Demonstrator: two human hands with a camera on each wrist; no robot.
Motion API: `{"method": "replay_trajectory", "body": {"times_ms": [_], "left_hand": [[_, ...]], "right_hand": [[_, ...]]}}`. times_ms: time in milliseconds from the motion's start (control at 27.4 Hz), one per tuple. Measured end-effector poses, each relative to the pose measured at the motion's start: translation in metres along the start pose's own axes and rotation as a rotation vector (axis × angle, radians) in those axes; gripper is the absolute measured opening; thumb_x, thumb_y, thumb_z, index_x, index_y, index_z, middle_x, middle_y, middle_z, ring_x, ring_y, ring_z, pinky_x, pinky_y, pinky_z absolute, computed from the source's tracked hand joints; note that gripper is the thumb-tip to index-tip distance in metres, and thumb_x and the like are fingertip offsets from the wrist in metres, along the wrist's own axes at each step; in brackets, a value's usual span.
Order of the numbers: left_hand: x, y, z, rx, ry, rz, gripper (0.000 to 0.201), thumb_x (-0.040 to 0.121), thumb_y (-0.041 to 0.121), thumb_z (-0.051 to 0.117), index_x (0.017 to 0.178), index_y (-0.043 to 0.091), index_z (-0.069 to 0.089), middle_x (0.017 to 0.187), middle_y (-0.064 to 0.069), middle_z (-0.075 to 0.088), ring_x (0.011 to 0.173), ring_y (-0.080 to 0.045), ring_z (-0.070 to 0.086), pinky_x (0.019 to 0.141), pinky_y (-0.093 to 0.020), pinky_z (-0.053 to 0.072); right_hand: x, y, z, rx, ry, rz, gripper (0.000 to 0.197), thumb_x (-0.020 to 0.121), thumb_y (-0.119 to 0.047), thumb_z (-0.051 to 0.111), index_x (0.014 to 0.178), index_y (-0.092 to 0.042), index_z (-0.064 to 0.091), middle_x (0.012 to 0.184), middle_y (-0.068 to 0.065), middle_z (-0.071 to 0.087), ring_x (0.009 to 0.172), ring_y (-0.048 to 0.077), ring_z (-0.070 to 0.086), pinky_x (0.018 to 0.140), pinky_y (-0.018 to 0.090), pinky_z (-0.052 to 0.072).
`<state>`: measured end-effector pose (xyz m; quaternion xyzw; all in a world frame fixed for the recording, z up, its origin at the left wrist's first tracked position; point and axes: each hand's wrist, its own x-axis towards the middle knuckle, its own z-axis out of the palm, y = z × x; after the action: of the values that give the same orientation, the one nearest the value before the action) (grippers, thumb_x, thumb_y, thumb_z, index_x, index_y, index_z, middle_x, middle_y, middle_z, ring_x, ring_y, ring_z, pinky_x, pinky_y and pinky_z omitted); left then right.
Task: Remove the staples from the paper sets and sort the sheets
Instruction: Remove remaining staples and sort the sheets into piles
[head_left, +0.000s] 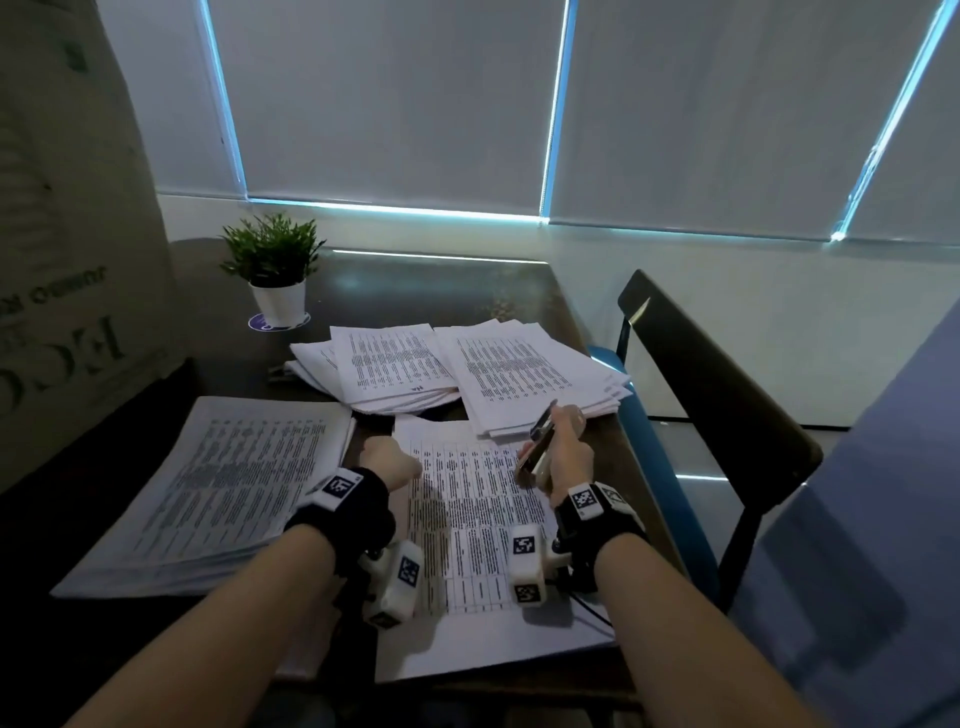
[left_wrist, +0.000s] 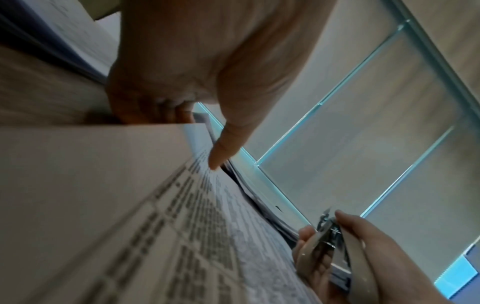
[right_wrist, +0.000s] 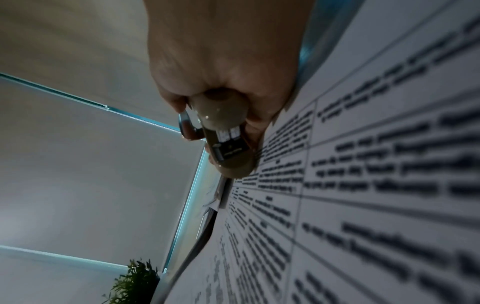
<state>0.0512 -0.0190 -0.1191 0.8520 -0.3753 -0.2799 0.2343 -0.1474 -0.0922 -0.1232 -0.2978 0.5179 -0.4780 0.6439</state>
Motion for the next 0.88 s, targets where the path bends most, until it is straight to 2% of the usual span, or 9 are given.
{"method": "replay_trajectory", "body": {"times_ms": [110, 219, 256, 402, 475, 548, 658, 804, 877], "left_hand": [[-0.005, 0.006, -0.001, 0.089, 0.059, -0.034, 0.08, 0.085, 0.036, 0.068, 0.137, -0.011, 0.028, 0.137, -0.021, 0.037, 0.128, -0.034, 0.039, 0.102, -0.034, 0.041], [-0.001, 0.01, -0.004, 0.068, 0.001, -0.04, 0.075, 0.081, 0.035, 0.073, 0.134, -0.006, 0.039, 0.134, -0.018, 0.046, 0.121, -0.03, 0.049, 0.099, -0.034, 0.046], [-0.002, 0.012, -0.006, 0.084, -0.048, -0.042, 0.071, 0.079, 0.034, 0.076, 0.131, -0.004, 0.047, 0.131, -0.017, 0.051, 0.118, -0.029, 0.053, 0.098, -0.035, 0.047], [-0.011, 0.018, -0.01, 0.131, -0.085, 0.015, 0.053, 0.084, 0.026, 0.071, 0.128, 0.0, 0.055, 0.133, -0.011, 0.055, 0.123, -0.026, 0.052, 0.101, -0.031, 0.043], [-0.018, 0.024, -0.007, 0.086, -0.011, 0.086, 0.05, 0.092, 0.031, 0.06, 0.135, 0.006, 0.05, 0.138, -0.007, 0.05, 0.127, -0.024, 0.049, 0.102, -0.029, 0.041], [-0.017, 0.023, 0.002, 0.039, 0.065, 0.081, 0.057, 0.093, 0.024, 0.057, 0.14, 0.002, 0.034, 0.141, -0.011, 0.045, 0.128, -0.029, 0.046, 0.095, -0.03, 0.04], [-0.025, 0.017, 0.006, -0.007, 0.155, 0.188, 0.055, 0.089, 0.0, 0.054, 0.135, -0.003, 0.024, 0.127, -0.023, 0.051, 0.115, -0.037, 0.053, 0.084, -0.036, 0.045], [-0.04, -0.001, 0.003, -0.055, 0.109, 0.471, 0.06, 0.083, -0.008, 0.048, 0.133, 0.02, 0.031, 0.106, -0.017, 0.059, 0.09, -0.034, 0.06, 0.071, -0.045, 0.053], [-0.04, -0.011, 0.004, -0.031, 0.055, 0.542, 0.065, 0.079, -0.01, 0.05, 0.134, 0.021, 0.034, 0.109, -0.015, 0.056, 0.09, -0.032, 0.057, 0.065, -0.037, 0.047]], "right_hand": [[-0.002, 0.002, 0.003, -0.033, 0.017, -0.022, 0.05, 0.087, -0.051, 0.066, 0.099, -0.003, 0.062, 0.087, 0.016, 0.073, 0.062, 0.022, 0.067, 0.051, 0.024, 0.05], [0.003, 0.011, 0.0, -0.108, 0.068, -0.083, 0.052, 0.085, -0.056, 0.065, 0.101, -0.007, 0.064, 0.094, 0.012, 0.071, 0.083, 0.025, 0.069, 0.078, 0.037, 0.055], [0.003, 0.013, -0.001, -0.125, 0.054, -0.088, 0.05, 0.085, -0.056, 0.065, 0.1, -0.008, 0.063, 0.096, 0.011, 0.07, 0.085, 0.025, 0.067, 0.079, 0.038, 0.054], [0.0, 0.013, -0.001, -0.144, 0.009, -0.081, 0.043, 0.087, -0.053, 0.065, 0.092, -0.01, 0.062, 0.097, 0.013, 0.069, 0.082, 0.025, 0.066, 0.063, 0.029, 0.047], [0.0, 0.011, -0.002, -0.133, 0.013, -0.094, 0.045, 0.087, -0.052, 0.065, 0.096, -0.007, 0.063, 0.1, 0.015, 0.069, 0.084, 0.026, 0.066, 0.064, 0.029, 0.047], [0.001, 0.011, -0.003, -0.139, 0.015, -0.099, 0.05, 0.087, -0.052, 0.065, 0.105, -0.004, 0.063, 0.102, 0.015, 0.069, 0.085, 0.026, 0.066, 0.068, 0.03, 0.048], [0.002, 0.014, -0.002, -0.16, 0.033, -0.083, 0.057, 0.086, -0.055, 0.064, 0.109, -0.003, 0.063, 0.092, 0.012, 0.067, 0.079, 0.024, 0.064, 0.076, 0.033, 0.05], [-0.007, 0.02, 0.009, -0.242, 0.0, -0.036, 0.061, 0.08, -0.057, 0.067, 0.106, -0.002, 0.066, 0.076, 0.008, 0.062, 0.061, 0.019, 0.057, 0.053, 0.027, 0.043], [-0.016, 0.024, 0.019, -0.158, -0.129, -0.006, 0.046, 0.086, -0.043, 0.07, 0.106, -0.002, 0.065, 0.081, 0.013, 0.068, 0.064, 0.022, 0.063, 0.053, 0.027, 0.047]]}}
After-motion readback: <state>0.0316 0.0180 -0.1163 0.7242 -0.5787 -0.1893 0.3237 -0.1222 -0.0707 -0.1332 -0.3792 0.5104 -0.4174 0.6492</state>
